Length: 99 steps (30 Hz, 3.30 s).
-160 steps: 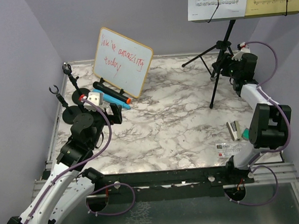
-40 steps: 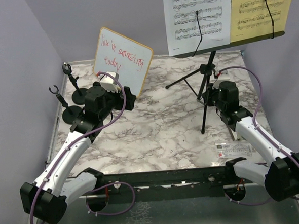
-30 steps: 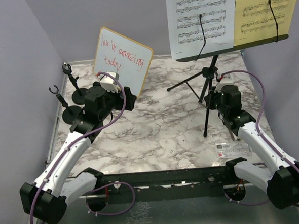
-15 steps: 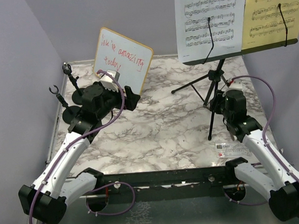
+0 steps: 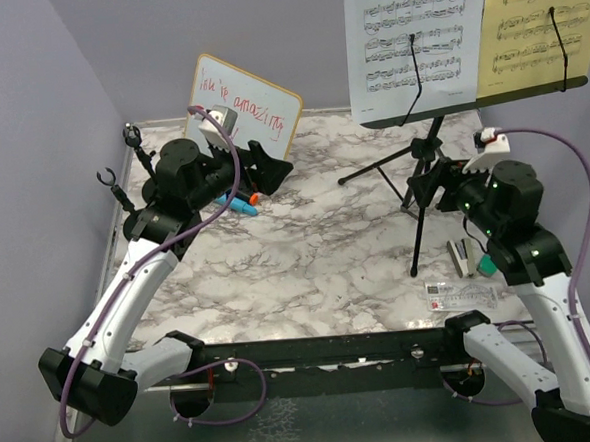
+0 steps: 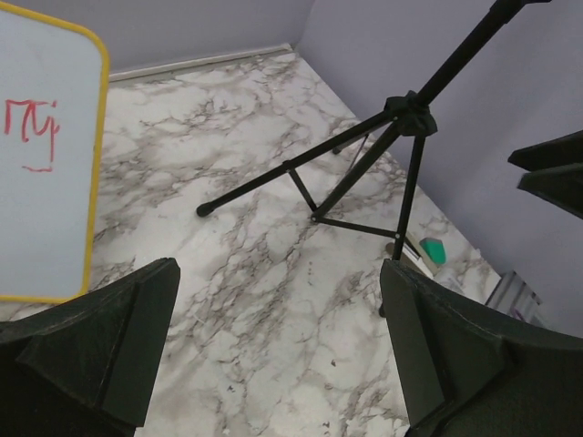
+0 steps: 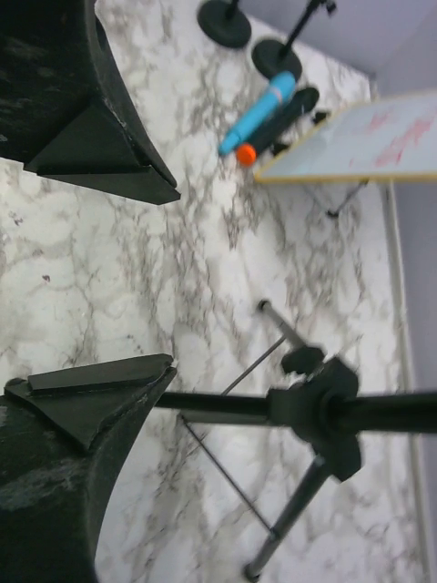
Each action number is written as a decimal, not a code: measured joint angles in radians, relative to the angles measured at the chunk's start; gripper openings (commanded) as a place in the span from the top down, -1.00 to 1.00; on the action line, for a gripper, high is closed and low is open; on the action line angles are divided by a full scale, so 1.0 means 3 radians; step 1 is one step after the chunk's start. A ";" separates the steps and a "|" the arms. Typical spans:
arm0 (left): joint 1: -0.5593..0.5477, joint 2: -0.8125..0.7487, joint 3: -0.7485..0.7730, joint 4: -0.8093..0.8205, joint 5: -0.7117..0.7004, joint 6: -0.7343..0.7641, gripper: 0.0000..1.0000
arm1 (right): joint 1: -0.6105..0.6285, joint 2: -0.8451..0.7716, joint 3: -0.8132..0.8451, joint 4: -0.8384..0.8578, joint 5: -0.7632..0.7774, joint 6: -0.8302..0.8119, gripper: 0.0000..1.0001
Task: Pack up the instrument practice props
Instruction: Pick up the sheet music from the music stand.
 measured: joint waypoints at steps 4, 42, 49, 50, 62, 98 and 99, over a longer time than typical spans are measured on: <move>0.0000 0.0164 0.0197 0.0008 0.0153 -0.0168 -0.98 | 0.0000 0.0075 0.0690 -0.0403 -0.0459 -0.0136 -0.54; -0.0758 0.1349 0.1881 0.0657 0.0351 -0.0783 -0.81 | 0.0000 0.1624 0.2937 -0.0249 -0.1352 0.0228 0.07; -0.0876 0.1500 0.2037 0.0641 0.0351 -0.0774 -0.75 | -0.0013 0.1617 0.2878 -0.0114 -0.1325 0.0234 0.51; -0.0879 0.1498 0.2050 0.0646 0.0351 -0.0767 -0.75 | -0.0013 0.1617 0.2869 -0.0109 -0.1320 0.0231 0.55; -0.0899 0.1343 0.2085 0.0669 0.0263 -0.0654 -0.55 | -0.0011 0.1609 0.2742 0.0094 -0.1330 0.0273 0.96; -0.0928 0.1406 0.1977 0.1143 0.0149 -0.0867 0.19 | -0.0013 0.1520 0.2407 0.0584 -0.1546 0.0346 0.99; -0.0928 0.1434 0.1977 0.1144 0.0148 -0.0874 0.22 | -0.0013 0.1517 0.2403 0.0587 -0.1550 0.0346 0.99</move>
